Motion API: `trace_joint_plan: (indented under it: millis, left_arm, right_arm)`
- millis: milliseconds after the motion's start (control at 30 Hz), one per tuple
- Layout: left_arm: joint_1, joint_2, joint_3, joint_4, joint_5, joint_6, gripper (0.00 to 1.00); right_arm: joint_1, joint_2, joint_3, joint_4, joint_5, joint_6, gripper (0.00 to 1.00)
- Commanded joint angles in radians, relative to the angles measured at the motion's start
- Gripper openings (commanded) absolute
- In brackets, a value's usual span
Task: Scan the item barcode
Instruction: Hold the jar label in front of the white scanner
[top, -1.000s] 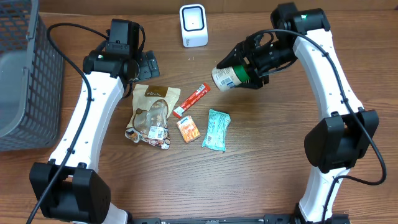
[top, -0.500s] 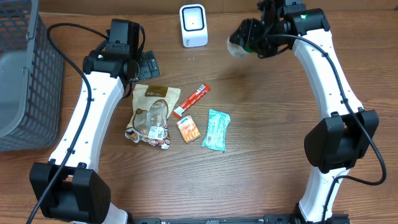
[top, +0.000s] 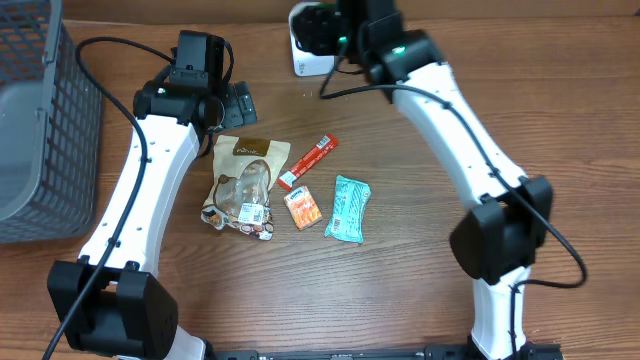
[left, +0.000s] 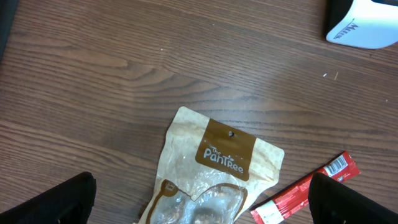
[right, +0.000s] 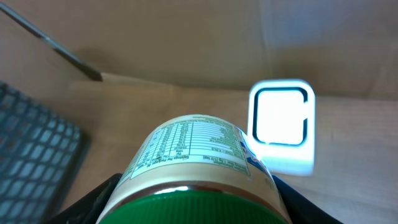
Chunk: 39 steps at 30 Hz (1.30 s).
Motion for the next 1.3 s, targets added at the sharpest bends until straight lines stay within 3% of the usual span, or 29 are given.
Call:
trace_joint_plan:
  millis: [0,633,933,1267]
  left_arm:
    - [-0.002,-0.001,0.013,0.001,-0.006,-0.006,1.00]
    - [-0.002,-0.001,0.013,0.001,-0.006,-0.006,1.00]
    - [-0.002,-0.001,0.013,0.001,-0.006,-0.006,1.00]
    - [-0.002,-0.001,0.013,0.001,-0.006,-0.006,1.00]
  right_arm:
    - [-0.013,0.085,0.028,0.118,0.134,-0.061,0.04]
    - [-0.040,0.343,0.028,0.776,0.148,-0.064,0.04]
    - [-0.040,0.443,0.028,0.908,0.160,-0.063,0.04]
    - [-0.040,0.480,0.028,0.908,0.183,-0.064,0.04]
